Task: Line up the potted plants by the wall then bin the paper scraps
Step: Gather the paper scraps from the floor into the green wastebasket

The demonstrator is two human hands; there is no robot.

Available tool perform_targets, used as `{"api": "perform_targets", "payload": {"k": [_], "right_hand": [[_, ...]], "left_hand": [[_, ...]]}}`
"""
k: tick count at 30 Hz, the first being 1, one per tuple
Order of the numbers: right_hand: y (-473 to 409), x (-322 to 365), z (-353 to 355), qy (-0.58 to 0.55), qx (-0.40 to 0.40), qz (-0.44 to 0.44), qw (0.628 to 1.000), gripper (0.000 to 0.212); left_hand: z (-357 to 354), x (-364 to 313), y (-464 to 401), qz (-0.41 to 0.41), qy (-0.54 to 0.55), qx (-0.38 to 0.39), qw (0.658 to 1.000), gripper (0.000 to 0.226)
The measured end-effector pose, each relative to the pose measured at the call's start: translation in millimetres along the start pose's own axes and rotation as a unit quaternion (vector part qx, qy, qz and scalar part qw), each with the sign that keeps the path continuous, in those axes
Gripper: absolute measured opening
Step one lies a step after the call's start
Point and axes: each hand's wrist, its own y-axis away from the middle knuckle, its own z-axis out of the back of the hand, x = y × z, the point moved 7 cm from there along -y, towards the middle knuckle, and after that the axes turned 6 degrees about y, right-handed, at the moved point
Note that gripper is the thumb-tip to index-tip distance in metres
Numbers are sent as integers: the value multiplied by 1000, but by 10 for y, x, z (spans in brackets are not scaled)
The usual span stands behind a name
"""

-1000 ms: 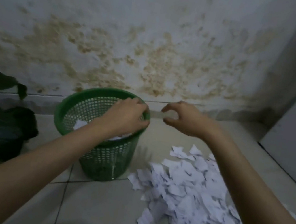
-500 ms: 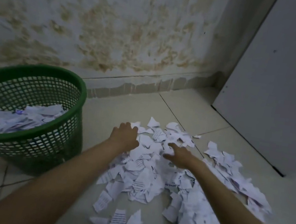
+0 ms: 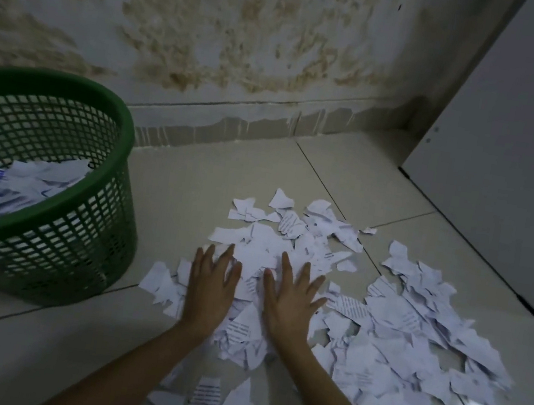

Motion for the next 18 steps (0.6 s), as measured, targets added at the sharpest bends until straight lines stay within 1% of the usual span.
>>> {"api": "perform_targets", "payload": {"k": [1,3,6,7,9,10,12,15,18], "right_hand": [[14,21,-25,0,-4,2,1000,88],[49,61,-22,-27,-13,4,1000,96],[99,105,-28,-115,-31,9,993,103],[123,118,-21,-155,-37,6,987,97],[166,155,-15,-236,-31,-12,971,60],[187,178,9,-265,-32,-17,963,47],[243,236,81,-317,-37,-17,948,42],[287,262,150,-377,-52,-33,924,38],[290,198,165,-408,-67,-74,908,37]], "left_hand": [[-45,-28,36,-1,37,-7,999,45],[-128,-78,94,10,114,-17,993,42],[-194,-163,160,37,213,-31,976,40],[-193,-195,173,48,246,-37,967,38],[-196,-257,205,80,308,-39,947,34],[-205,-276,219,99,332,-39,937,33],[-212,-309,245,129,362,-43,922,32],[-183,-336,260,147,394,-64,905,25],[-94,-390,289,138,378,-94,910,25]]}}
